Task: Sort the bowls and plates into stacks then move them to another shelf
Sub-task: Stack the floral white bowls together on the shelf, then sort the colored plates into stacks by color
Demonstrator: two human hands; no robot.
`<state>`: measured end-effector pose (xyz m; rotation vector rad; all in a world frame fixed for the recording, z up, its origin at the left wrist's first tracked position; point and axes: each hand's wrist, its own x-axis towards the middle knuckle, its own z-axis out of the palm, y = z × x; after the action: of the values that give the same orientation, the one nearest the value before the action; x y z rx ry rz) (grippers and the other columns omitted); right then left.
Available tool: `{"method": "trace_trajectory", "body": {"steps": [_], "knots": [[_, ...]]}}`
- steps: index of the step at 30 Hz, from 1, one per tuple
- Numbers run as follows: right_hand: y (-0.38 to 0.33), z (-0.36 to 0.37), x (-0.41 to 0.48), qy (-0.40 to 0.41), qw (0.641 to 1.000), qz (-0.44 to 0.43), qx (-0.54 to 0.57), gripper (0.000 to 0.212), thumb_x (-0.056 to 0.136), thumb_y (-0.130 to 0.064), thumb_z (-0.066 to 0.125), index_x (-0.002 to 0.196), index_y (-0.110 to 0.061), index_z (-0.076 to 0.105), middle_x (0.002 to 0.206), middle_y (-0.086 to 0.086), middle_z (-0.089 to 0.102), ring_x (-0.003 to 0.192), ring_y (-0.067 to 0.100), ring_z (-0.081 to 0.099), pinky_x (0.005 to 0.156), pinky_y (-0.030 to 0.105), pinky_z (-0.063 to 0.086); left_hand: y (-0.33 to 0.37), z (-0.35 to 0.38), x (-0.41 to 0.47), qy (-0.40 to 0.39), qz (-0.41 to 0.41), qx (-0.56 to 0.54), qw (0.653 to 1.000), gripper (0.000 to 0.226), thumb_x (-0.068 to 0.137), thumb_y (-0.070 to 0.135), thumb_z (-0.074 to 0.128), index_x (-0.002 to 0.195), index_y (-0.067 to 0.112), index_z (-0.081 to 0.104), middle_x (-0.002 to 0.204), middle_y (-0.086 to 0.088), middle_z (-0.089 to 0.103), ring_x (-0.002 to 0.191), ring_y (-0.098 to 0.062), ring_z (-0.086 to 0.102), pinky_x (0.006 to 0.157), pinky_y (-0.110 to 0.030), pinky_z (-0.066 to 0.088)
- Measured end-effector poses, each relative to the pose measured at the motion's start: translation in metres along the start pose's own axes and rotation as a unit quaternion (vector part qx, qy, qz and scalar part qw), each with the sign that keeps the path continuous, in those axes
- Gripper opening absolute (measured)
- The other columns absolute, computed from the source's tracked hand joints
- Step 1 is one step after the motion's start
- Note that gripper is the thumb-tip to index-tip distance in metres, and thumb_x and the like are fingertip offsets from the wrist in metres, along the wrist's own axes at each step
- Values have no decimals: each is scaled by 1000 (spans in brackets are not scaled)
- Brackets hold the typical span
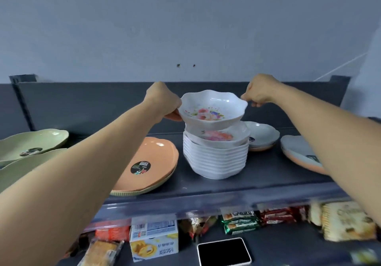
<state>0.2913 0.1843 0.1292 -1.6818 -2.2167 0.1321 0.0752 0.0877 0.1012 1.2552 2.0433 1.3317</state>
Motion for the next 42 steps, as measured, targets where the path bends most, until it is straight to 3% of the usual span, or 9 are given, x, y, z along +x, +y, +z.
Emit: {"method": "trace_trajectory", "body": {"steps": [3,8,12,16,21,25,31,36,42], "knots": [[19,-2,-3,-15,1000,14,4,28,91,-23,59,98,2,68,87,13,73,68,24,62,63,24,48,1,23,5,-31,-16,18,999,23,80,0,46,58,5,51,51,-12,70,57,-26,73,56,-25,52],[32,1,-4,-32,999,6,-29,30,90,-23,58,95,3,70,91,15,74,73,27,64,80,31,52,-5,35,7,-21,-8,87,996,29,83,-2,48,55,8,45,31,2,57,34,-11,59,36,-14,43],[31,3,-3,-29,997,-1,-68,28,88,-28,62,95,-1,70,89,16,73,90,32,67,83,36,51,-9,37,4,-12,4,157,988,40,83,0,52,46,10,38,61,-9,54,61,-24,52,64,-25,42],[16,5,-4,-18,995,-24,-96,28,86,-28,66,104,-7,67,99,13,66,96,33,62,85,37,52,-8,30,1,-37,16,171,984,34,85,18,68,59,4,51,59,-9,51,50,-22,53,56,-27,49],[-24,2,-5,15,991,-69,-117,30,86,-29,66,107,-8,66,110,14,63,98,34,60,82,37,51,-14,-4,-5,-26,55,185,981,22,87,21,65,94,1,68,79,-14,62,59,-26,59,85,-40,57],[-82,12,-13,26,987,-135,-86,30,86,-28,66,104,-5,68,108,15,66,98,35,62,83,38,52,-33,-48,-10,-5,42,237,971,12,89,15,58,90,5,65,83,-14,64,72,-28,58,91,-41,54],[-178,61,-34,-66,967,-240,-54,29,86,-28,65,103,-5,70,108,15,68,101,33,64,90,42,52,-90,-125,-17,-11,-31,245,969,17,89,12,61,99,0,67,89,-14,62,79,-28,58,82,-35,53],[-230,100,-44,-133,953,-269,-40,24,86,-27,64,101,-9,71,100,11,69,102,30,64,90,42,52,-140,-183,-24,43,-79,275,957,18,86,8,61,96,-5,69,73,-14,61,63,-27,55,69,-29,47],[-290,132,-47,-170,937,-303,-34,27,88,-29,63,103,-8,70,96,11,72,99,28,65,89,38,52,-189,-237,-30,99,-130,308,937,26,81,12,66,100,-5,67,78,-16,65,66,-29,58,74,-36,55]]}}
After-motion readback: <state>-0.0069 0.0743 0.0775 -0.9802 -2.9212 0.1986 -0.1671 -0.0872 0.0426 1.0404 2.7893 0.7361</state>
